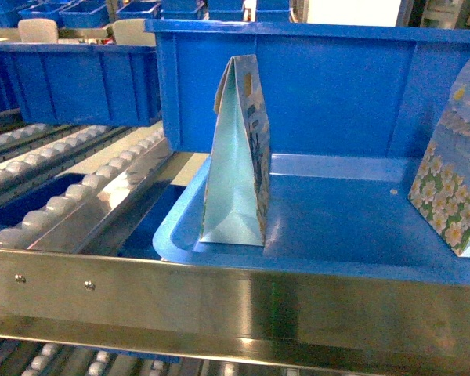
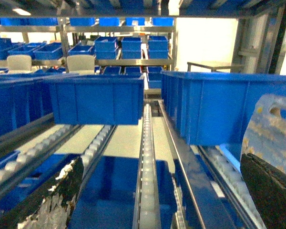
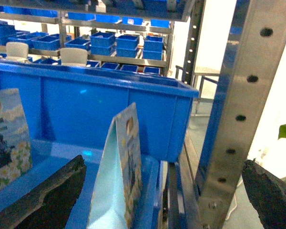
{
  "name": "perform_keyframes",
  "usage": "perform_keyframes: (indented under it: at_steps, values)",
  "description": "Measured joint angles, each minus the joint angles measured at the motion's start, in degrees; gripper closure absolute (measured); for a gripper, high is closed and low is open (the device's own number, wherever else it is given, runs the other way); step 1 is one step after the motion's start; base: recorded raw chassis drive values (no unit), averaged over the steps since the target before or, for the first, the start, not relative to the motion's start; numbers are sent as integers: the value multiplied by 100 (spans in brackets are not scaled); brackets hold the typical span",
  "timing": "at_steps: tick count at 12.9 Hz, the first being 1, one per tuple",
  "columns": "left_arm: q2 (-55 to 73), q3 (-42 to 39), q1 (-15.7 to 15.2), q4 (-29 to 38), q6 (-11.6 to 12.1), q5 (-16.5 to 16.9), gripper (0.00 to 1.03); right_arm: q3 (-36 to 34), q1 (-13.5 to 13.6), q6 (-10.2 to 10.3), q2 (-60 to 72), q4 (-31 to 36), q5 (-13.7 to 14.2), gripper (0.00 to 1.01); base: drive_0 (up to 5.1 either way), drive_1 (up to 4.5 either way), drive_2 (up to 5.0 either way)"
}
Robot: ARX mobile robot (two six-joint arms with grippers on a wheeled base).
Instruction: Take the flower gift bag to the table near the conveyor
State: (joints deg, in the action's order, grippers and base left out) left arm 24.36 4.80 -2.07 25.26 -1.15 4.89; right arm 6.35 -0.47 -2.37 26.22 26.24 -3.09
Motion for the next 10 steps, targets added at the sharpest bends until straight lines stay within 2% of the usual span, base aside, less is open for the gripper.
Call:
perform_keyframes:
  at_steps: [2,3,4,6,10]
  values:
    - [1139,590,-72,929,-2,223,5,564,90,-57,1222,929,17,3,0,0,0]
    - [1593,898,-26,1113,0,238,5,879,90,-57,1652,957,125,3,0,0,0]
    - [1738,1058,15,1115,4,173,5,1027,127,-59,1805,992,321,3,0,0,0]
    - [1690,1058,15,1099,7,170,5,1029,166,-50,1860,1045,264,3,0,0,0]
    - [1690,1058,15,1102,4,157,5,1537,643,-122,2677,1115,223,3,0,0,0]
